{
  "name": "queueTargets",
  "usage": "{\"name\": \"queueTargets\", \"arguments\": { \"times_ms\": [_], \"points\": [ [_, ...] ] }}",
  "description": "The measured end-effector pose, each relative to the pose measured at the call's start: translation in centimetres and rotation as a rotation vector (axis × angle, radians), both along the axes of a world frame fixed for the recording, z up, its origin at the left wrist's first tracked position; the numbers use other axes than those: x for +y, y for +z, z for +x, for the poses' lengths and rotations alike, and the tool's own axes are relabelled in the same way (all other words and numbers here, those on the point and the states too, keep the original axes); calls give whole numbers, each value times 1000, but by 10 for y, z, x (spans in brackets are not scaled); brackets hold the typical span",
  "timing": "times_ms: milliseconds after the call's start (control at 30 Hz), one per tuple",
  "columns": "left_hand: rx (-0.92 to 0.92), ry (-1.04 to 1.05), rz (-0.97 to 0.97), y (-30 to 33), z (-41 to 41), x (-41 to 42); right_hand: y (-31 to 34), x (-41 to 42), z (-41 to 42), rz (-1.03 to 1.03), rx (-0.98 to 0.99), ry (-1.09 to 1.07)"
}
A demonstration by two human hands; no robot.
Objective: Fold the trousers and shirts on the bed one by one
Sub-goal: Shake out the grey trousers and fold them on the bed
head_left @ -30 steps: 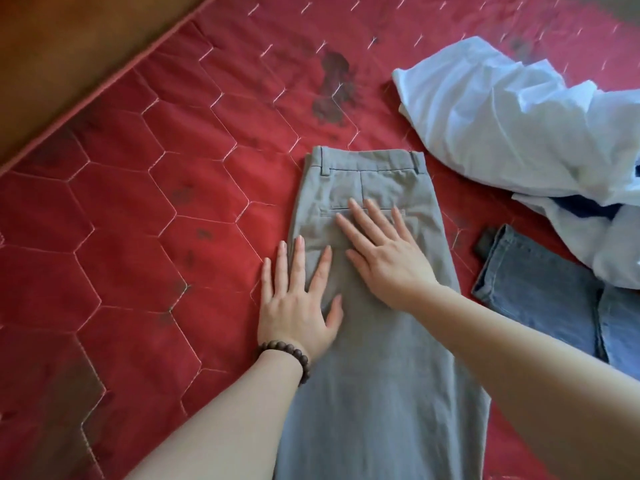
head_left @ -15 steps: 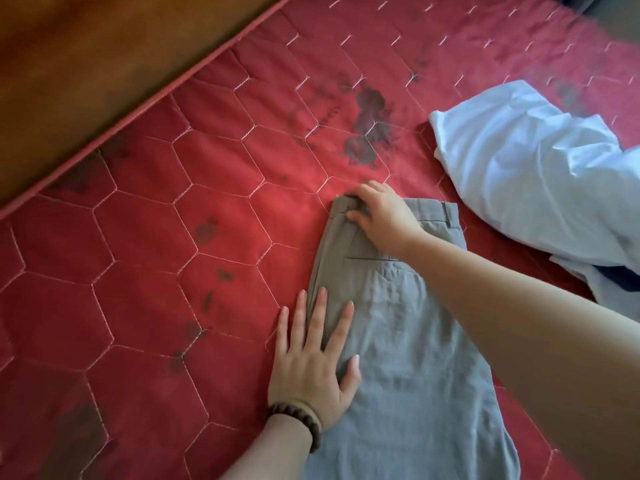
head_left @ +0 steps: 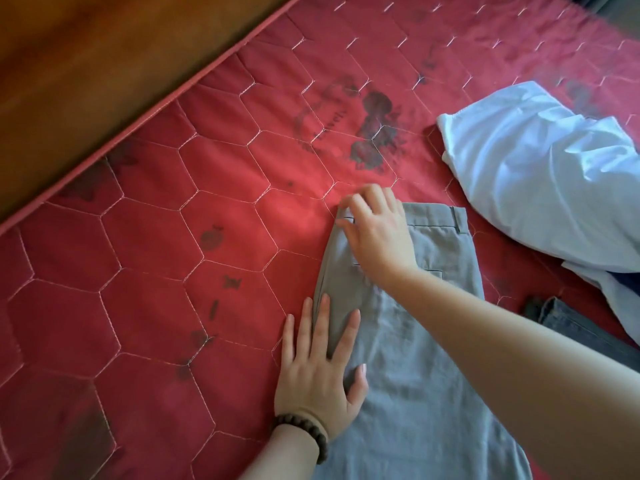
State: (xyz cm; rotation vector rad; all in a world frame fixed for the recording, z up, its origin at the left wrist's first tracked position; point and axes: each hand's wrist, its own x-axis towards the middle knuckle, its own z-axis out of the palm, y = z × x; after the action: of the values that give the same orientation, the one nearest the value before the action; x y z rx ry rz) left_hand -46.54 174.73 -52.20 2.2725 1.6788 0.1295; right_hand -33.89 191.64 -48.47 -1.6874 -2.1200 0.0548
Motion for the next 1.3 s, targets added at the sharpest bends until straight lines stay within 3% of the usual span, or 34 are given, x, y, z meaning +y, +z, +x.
{"name": "queueTargets", "arguments": {
  "times_ms": [133, 200, 433, 567, 667, 767, 867, 967, 1067, 1133, 1233, 1300],
  "points": [
    [-2, 6, -2, 1, 0, 1, -3, 0, 20, -241, -138, 189],
    [-19, -1, 9, 1, -1, 1, 3, 17, 26, -268, -188, 282],
    [-50, -2, 35, 1, 0, 0, 20, 48, 17, -377, -60, 470],
    [-46, 16, 32, 0, 0, 0, 8, 43, 11, -365, -162, 329],
    [-31, 11, 24, 0, 0, 0, 10, 16, 10, -145, -141, 117],
    [-24, 16, 21, -1, 0, 0, 0, -30, 10, -27, -139, 282],
    [-12, 16, 28, -2, 1, 0, -13, -52, 27, -267, -316, 418],
    [-4, 7, 49, -5, 1, 0, -19, -33, 67, -347, -408, 184],
    [3, 7, 85, -7, 1, -1, -15, -17, 117, -379, -456, -233],
    [23, 10, 101, -7, 2, -1, -14, -28, 120, -319, -394, -346],
    [37, 14, 129, -7, 3, -1, -15, -69, 94, -315, -261, -41],
    [42, 18, 132, -7, 3, -1, -19, -93, 105, -336, -385, 29]
  ]
}}
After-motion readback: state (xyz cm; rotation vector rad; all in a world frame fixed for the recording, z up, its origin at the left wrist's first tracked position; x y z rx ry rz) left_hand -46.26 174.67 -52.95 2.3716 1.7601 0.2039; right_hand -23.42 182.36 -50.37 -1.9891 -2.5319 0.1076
